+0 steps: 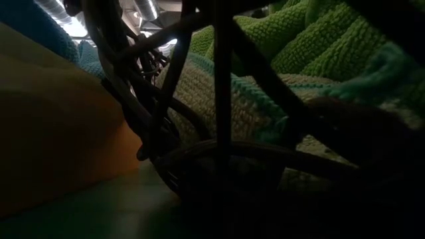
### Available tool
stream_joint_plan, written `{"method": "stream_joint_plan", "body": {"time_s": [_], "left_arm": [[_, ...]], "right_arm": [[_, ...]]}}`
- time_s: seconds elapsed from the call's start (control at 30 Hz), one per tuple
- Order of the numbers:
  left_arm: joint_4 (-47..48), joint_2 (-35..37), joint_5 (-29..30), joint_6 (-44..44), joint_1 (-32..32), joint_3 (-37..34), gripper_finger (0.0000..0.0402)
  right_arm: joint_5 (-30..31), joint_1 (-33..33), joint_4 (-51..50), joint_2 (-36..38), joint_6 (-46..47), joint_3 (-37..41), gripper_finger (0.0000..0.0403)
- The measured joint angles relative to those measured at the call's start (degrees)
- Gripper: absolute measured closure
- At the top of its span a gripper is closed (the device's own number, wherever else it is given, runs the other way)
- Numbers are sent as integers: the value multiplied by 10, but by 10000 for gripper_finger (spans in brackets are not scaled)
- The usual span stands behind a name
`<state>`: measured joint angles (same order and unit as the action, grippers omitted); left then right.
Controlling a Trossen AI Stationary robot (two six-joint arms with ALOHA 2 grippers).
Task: Sort microfiber towel by color & place in baskets
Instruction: Put the green microfiber towel into the black wire basket
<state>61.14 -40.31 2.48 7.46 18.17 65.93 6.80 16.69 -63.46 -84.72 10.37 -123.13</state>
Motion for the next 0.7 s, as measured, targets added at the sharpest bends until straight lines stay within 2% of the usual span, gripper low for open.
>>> {"method": "stream_joint_plan", "body": {"time_s": [0.2, 0.37, 0.57, 0.7], "left_arm": [[0, 7, 0, 1, 0, -6, 294], [0, 7, 0, 1, 0, -6, 294], [1, 7, 0, 1, 0, -6, 294], [1, 7, 0, 1, 0, -6, 294]], "right_arm": [[85, 115, 4, -26, 26, 0, 401], [124, 178, 2, -74, 35, 0, 402], [142, 210, -37, -159, 41, 1, 402], [133, 207, -64, -207, 85, 20, 402]]}}
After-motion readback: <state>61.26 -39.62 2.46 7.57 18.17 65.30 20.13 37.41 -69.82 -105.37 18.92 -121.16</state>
